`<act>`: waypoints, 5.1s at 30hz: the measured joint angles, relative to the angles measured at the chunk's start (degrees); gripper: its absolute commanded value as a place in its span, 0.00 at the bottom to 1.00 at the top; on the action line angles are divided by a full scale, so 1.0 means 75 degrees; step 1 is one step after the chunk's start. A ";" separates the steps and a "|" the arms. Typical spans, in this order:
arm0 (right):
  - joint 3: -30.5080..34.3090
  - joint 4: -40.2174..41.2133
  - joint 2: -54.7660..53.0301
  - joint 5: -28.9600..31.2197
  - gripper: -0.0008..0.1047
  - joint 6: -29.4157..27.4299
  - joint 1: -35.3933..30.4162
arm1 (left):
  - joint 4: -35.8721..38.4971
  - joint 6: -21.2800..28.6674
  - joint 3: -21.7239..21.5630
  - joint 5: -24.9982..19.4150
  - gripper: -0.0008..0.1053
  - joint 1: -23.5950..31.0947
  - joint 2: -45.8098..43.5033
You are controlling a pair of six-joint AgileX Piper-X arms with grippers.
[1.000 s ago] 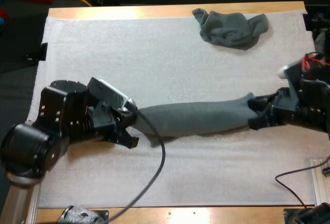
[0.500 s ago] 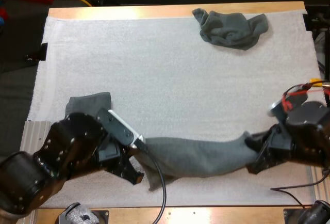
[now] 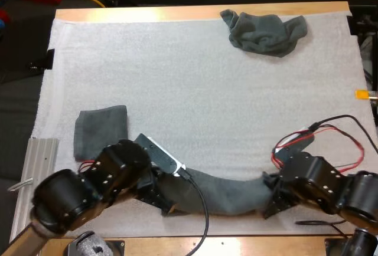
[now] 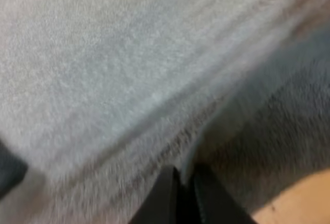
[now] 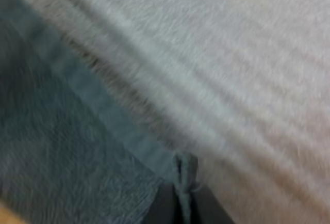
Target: Pick towel from pile, fold and stack
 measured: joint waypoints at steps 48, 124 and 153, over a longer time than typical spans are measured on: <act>0.1212 -0.5398 0.3248 0.2089 0.02 -0.1454 -0.2106 | -0.5101 0.1644 0.2083 -0.1319 0.01 0.1614 0.2639; 0.1212 -0.1472 0.0679 0.1776 0.82 0.0607 -0.1765 | -0.2318 0.0135 0.1565 0.0294 0.66 0.1727 -0.0436; 0.1239 0.0844 -0.0032 0.1235 0.82 0.4087 0.0642 | 0.1093 -0.1040 0.1558 0.0607 0.66 0.0702 -0.0786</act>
